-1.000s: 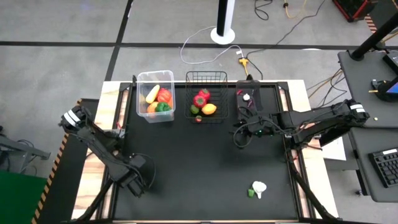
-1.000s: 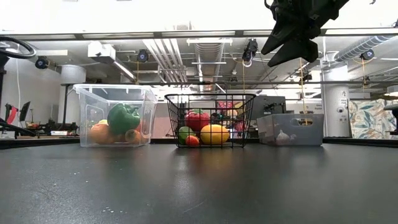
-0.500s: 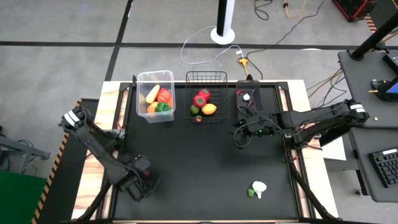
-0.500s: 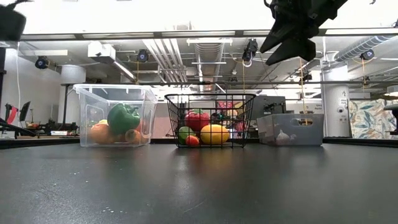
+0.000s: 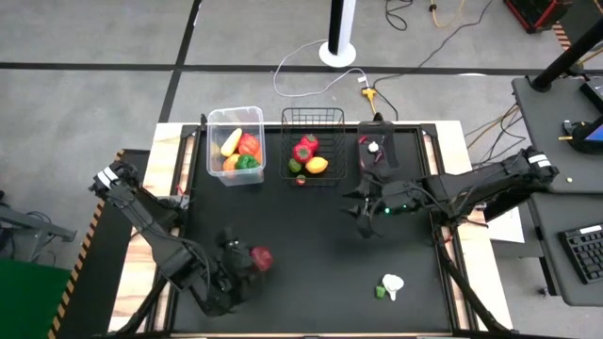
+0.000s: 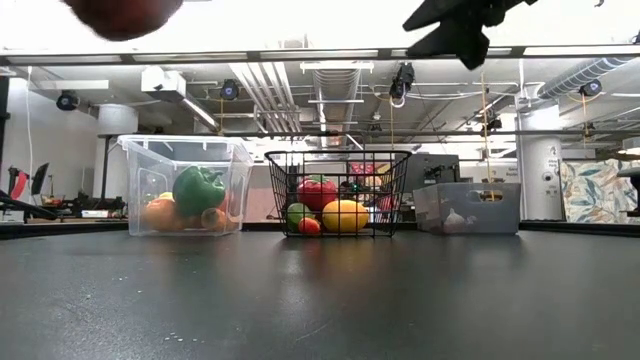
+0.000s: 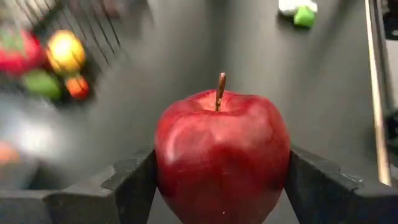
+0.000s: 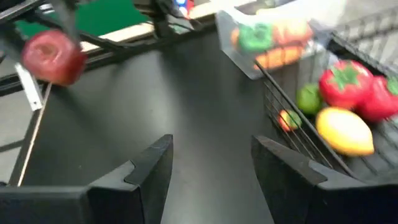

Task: Sort produce into baskets
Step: Put the red apple into the wire basket

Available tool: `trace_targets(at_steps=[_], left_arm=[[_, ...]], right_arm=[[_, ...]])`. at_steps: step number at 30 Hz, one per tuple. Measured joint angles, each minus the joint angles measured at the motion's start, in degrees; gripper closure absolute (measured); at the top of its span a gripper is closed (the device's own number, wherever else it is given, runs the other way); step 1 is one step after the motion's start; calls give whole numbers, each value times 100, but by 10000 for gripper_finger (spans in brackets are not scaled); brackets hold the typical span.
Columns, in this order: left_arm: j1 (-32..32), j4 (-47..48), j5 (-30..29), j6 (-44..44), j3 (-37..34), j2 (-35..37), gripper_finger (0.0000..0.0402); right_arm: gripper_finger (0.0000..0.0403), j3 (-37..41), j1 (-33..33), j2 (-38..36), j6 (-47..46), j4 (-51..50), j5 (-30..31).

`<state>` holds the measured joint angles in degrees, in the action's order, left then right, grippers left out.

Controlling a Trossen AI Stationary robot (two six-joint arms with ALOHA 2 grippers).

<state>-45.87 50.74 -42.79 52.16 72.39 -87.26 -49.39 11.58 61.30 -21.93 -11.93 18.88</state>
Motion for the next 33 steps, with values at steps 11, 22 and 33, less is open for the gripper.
trace_targets(at_steps=[11,22,33], left_arm=[[525,-1741,-865,-2372,-487,0,125],[1003,-4162,-312,-3205,-1661,58,125],[1125,-8555,435,-4672,-3220,222,125]], right_arm=[[195,2,634,0,385,368,525],[195,2,708,726,975,1316,525],[195,4,1022,1694,2512,3238,480]])
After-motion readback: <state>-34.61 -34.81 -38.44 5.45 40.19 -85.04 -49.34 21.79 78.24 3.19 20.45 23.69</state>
